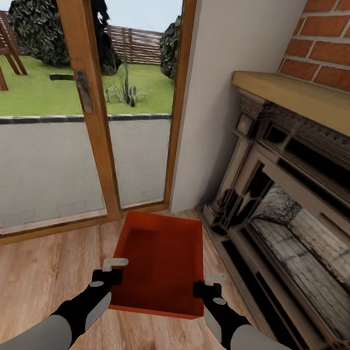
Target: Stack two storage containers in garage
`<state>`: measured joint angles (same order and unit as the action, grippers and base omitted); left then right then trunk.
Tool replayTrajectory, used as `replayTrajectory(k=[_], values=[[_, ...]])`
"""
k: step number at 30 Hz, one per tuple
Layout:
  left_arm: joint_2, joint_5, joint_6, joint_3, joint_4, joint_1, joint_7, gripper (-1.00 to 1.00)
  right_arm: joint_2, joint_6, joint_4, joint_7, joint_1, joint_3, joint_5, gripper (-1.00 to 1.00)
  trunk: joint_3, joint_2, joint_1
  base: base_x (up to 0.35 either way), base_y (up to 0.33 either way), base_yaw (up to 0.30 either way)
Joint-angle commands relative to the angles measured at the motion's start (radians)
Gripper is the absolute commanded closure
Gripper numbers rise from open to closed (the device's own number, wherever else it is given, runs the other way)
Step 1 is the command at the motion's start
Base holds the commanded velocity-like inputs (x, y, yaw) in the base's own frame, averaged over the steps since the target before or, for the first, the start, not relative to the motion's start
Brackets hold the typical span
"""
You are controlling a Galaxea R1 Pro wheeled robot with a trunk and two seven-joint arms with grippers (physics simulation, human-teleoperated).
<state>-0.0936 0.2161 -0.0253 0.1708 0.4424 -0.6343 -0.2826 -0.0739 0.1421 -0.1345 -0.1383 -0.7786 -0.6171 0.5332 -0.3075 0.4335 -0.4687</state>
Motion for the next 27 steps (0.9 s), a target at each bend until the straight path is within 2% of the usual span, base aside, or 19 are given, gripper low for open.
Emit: replayTrajectory(k=[1,27], values=[[-0.005,-0.011,0.024,-0.001,0.004,-0.001,-0.010,1.00,-0.007,0.007,0.006,-0.003,-0.001,0.005,0.025,1.00,0.000,0.002,0.000,0.000,0.000,0.000],[-0.005,-0.011,0.024,-0.001,0.004,-0.001,-0.010,1.00,-0.007,0.007,0.006,-0.003,-0.001,0.005,0.025,1.00,0.041,0.002,0.000,0.000,0.000,0.000]])
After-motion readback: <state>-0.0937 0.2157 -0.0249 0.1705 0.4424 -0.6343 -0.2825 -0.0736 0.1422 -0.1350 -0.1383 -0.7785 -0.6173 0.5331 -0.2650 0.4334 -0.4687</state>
